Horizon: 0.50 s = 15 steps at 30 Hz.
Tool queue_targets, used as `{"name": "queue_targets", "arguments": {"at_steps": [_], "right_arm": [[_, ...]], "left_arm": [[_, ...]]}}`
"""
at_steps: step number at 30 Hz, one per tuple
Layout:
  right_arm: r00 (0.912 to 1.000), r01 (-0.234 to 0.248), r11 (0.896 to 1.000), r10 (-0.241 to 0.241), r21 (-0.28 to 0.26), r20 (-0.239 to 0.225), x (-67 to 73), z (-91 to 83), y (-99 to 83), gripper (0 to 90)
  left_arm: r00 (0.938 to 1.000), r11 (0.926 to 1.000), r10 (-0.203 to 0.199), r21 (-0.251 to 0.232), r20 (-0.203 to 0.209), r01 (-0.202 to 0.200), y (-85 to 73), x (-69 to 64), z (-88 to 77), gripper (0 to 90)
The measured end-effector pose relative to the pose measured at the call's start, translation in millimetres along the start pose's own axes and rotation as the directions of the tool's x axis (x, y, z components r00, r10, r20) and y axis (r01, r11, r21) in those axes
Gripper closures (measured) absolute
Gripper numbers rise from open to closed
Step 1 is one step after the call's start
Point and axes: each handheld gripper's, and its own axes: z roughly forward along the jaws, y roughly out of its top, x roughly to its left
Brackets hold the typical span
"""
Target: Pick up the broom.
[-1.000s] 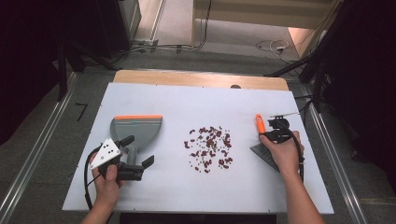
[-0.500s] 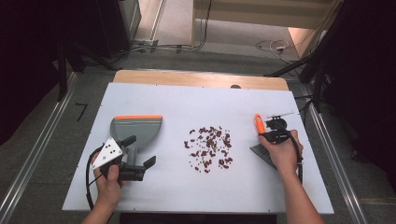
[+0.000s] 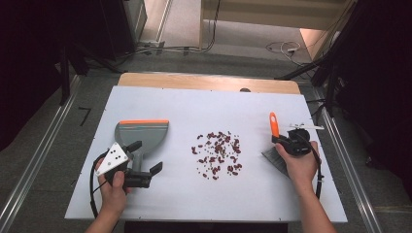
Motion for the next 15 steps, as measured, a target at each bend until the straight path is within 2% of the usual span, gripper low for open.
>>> {"name": "queue_targets", "arguments": {"at_steps": [3,7,10,12,14,15], "right_arm": [[0.9998,-0.008,0.997,0.007,-0.071,-0.016,-2.9,-8.6,-2.8,70.0],[0.9992,-0.025,0.987,0.02,-0.16,-0.036,-5.6,-19.7,-5.3,70.1],[0.9982,-0.044,0.972,0.034,-0.231,-0.05,-7.1,-28.5,-7.1,70.1],[0.9964,-0.07,0.954,0.053,-0.293,-0.066,-8.2,-35.1,-8.5,70.0],[0.9936,-0.087,0.939,0.058,-0.332,-0.097,-9.3,-40.9,-8.7,70.1],[0.9945,-0.08,0.933,0.051,-0.35,-0.091,-8.4,-44.1,-8.7,70.0]], "left_arm": [[1.0,1.0,0.003,-0.006,0.003,-0.003,1.5,-2.1,-0.3,0.0],[0.9999,0.9999,0.009,-0.012,0.007,-0.009,3.0,-4.5,0.1,0.0],[0.9998,0.9998,0.014,-0.011,0.01,-0.014,3.7,-5.3,0.5,0.0],[0.9998,0.9998,0.013,-0.016,0.012,-0.013,4.1,-5.6,0.6,0.0],[0.9998,0.9997,0.015,-0.019,0.012,-0.015,5.0,-5.7,0.3,0.0],[0.9998,0.9997,0.016,-0.021,0.01,-0.016,5.4,-5.7,0.1,0.0]]}}
